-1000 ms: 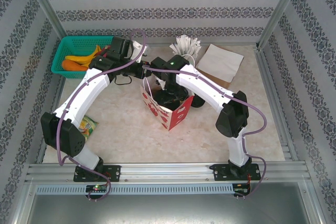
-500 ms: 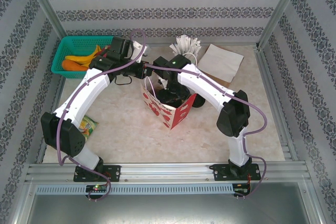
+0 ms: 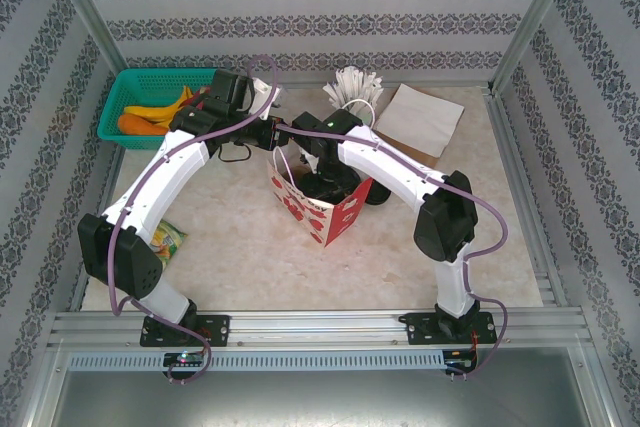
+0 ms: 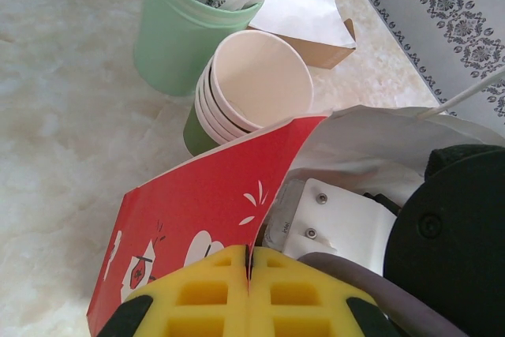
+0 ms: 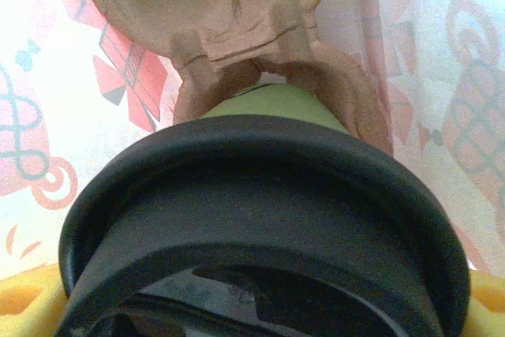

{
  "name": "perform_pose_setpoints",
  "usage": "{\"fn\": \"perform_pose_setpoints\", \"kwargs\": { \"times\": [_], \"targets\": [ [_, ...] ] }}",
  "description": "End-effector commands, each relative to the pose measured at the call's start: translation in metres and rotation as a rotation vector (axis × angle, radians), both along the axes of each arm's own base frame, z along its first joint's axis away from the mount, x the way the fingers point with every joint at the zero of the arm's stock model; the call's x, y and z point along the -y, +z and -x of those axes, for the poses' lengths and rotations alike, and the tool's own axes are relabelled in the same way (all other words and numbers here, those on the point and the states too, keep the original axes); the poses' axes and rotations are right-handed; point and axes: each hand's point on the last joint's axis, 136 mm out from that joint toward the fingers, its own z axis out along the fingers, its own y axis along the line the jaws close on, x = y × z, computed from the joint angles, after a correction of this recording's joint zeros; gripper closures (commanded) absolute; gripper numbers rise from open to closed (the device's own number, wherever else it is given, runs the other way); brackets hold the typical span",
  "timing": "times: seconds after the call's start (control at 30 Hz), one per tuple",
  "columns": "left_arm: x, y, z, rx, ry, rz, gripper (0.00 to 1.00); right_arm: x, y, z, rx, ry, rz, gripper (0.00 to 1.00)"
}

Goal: Pack the takeout coffee

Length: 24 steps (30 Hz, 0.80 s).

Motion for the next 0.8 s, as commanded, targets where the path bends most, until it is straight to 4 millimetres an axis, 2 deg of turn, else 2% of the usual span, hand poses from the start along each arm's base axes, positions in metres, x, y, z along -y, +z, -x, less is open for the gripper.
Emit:
{"fn": "perform_pose_setpoints", "kwargs": {
  "times": [0.0,0.77],
  "targets": [
    [0.0046,0.014,0.0047,0.045,-0.031,0.017,1.0,0.0043,0.0016,-0.0011,0.009,-0.018,-0.004,0.44],
    [0.0054,0.012,0.0048,0.038,-0.036,0.017,1.0,0.001,-0.0005,-0.0038,0.015,-0.023,-0.054,0.44]
  ]
}}
